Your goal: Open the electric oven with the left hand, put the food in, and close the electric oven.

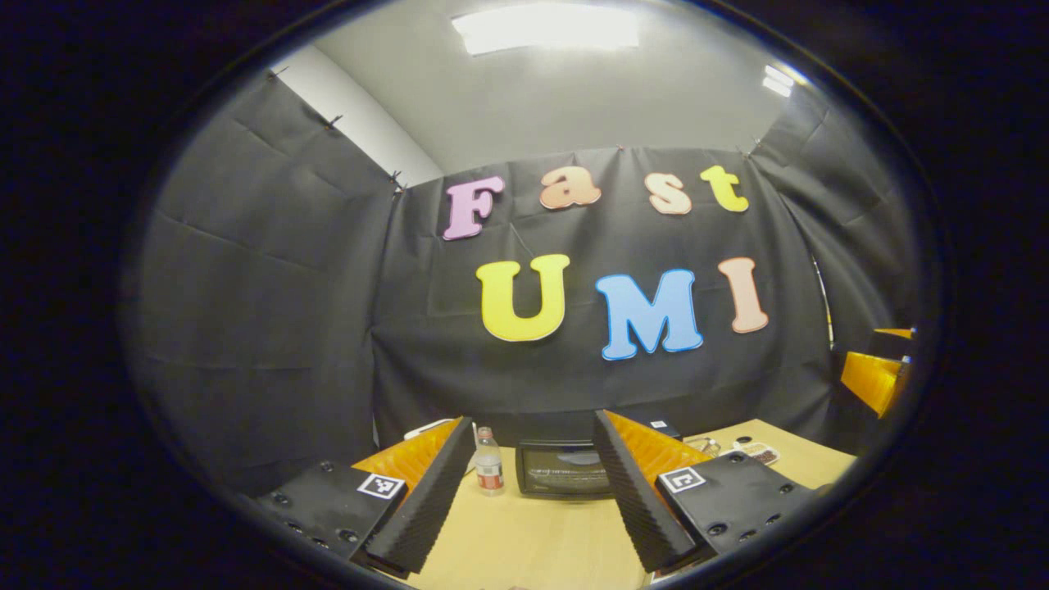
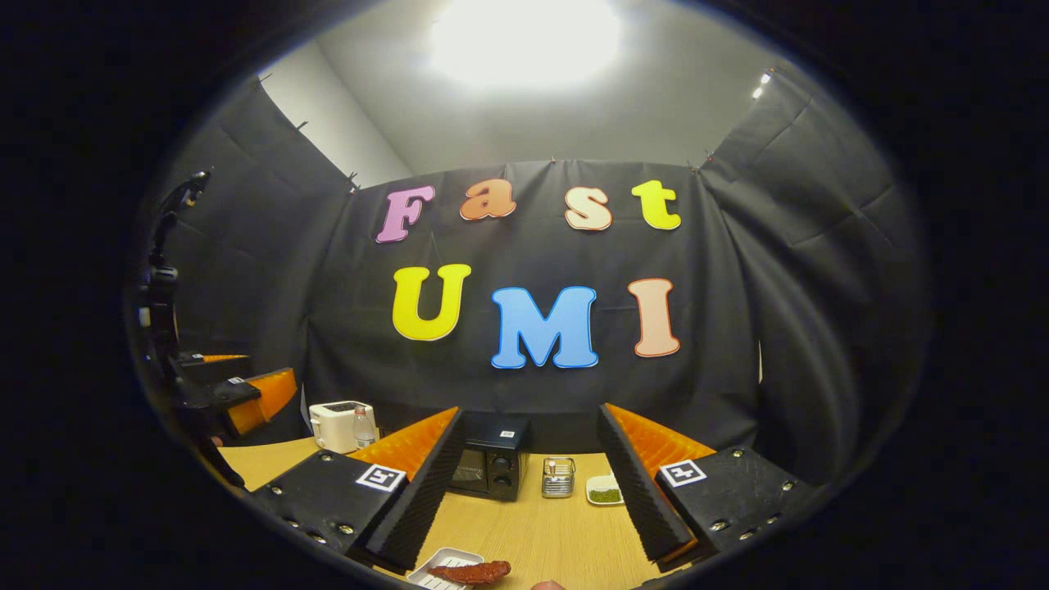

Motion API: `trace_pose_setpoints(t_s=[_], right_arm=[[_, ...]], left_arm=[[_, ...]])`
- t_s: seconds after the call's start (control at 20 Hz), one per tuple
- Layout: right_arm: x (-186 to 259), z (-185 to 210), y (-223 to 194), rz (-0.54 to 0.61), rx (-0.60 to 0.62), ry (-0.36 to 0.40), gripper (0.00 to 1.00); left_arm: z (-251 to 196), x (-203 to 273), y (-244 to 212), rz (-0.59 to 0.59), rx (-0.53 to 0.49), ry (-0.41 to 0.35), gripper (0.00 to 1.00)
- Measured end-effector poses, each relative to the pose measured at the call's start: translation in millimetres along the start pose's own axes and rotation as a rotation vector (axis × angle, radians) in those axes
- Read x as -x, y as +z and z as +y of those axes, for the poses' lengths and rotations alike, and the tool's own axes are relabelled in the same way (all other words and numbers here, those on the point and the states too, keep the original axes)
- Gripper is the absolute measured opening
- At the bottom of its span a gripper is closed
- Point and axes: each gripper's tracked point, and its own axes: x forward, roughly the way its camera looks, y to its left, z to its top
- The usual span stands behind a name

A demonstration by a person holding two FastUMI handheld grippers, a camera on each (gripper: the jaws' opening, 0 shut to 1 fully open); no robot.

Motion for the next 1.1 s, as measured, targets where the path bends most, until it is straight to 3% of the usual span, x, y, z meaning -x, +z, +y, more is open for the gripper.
trace_pose_setpoints(t_s=[0.35, 0.4, 0.55, 0.6, 1.1], right_arm=[[-35.2, -5.5, -6.5, 0.009, -0.012, -0.083, 0.97], [-41.9, -5.4, -8.2, 0.010, -0.002, -0.099, 0.97], [-56.2, -7.9, -20.6, 0.039, 0.003, -0.147, 0.97], [-59.9, -10.3, -23.5, 0.049, 0.002, -0.166, 0.97], [-61.3, -40.8, -48.5, 0.141, 0.049, -0.357, 0.97]], left_arm=[[-30.2, -128.6, -35.4, 0.021, 0.002, -0.106, 1.00], [-32.9, -146.1, -42.2, 0.027, -0.002, -0.115, 0.91], [-43.4, -191.1, -69.6, 0.066, -0.005, -0.153, 0.91], [-48.5, -203.7, -80.3, 0.083, 0.000, -0.167, 0.97], [-89.1, -279.1, -191.0, 0.254, -0.019, -0.257, 1.00]])
